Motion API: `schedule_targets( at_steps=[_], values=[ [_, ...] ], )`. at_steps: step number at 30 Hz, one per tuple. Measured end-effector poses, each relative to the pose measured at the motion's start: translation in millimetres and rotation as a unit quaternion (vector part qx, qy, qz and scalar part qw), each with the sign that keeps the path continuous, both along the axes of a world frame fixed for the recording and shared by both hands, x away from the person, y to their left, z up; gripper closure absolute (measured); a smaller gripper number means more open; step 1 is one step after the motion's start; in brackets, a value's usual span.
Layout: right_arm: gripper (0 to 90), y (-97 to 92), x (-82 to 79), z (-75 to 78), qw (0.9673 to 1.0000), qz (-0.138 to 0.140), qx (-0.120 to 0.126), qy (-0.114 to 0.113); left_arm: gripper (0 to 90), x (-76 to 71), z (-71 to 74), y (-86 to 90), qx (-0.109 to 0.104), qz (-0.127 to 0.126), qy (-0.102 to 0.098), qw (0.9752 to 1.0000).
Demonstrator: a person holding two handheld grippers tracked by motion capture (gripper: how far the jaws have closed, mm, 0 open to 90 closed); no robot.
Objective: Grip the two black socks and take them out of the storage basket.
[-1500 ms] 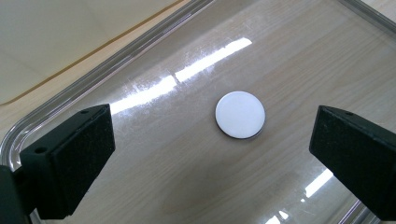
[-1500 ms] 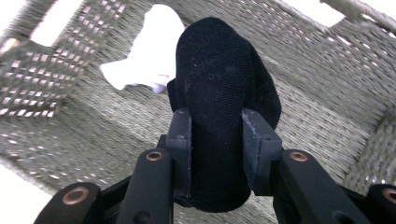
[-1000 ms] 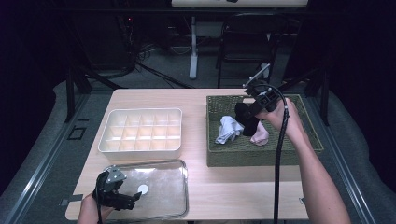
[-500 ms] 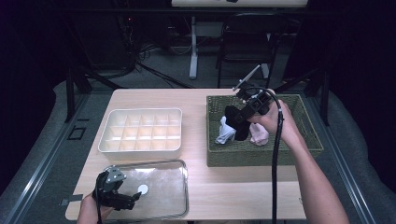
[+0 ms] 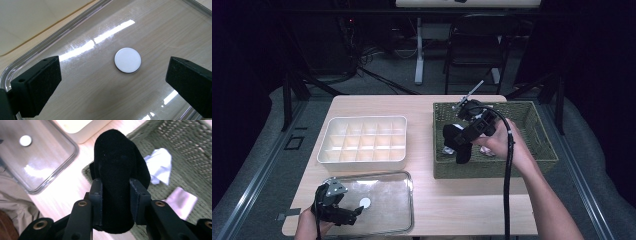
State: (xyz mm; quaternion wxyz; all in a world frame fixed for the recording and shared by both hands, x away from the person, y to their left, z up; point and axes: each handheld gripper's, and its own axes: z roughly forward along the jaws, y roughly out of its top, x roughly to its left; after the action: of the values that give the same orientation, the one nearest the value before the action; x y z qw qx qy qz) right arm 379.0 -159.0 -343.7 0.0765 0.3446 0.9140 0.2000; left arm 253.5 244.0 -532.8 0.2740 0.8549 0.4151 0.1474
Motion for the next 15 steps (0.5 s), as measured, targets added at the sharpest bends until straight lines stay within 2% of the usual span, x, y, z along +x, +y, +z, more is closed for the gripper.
schedule_targets(
  at_steps=[9,15],
  values=[
    [67.0,16.0,-27.3,-5.7,0.9994,0.034,-0.003,-0.001,0.2,-0.4,-0.7,-1.4,0.002,0.002,-0.003,1.0000],
    [66.9,21.6,-36.5,-12.7,0.9989,0.047,-0.005,0.002,0.1,-0.5,-0.9,-1.4,0.002,0.002,-0.002,1.0000]
  ],
)
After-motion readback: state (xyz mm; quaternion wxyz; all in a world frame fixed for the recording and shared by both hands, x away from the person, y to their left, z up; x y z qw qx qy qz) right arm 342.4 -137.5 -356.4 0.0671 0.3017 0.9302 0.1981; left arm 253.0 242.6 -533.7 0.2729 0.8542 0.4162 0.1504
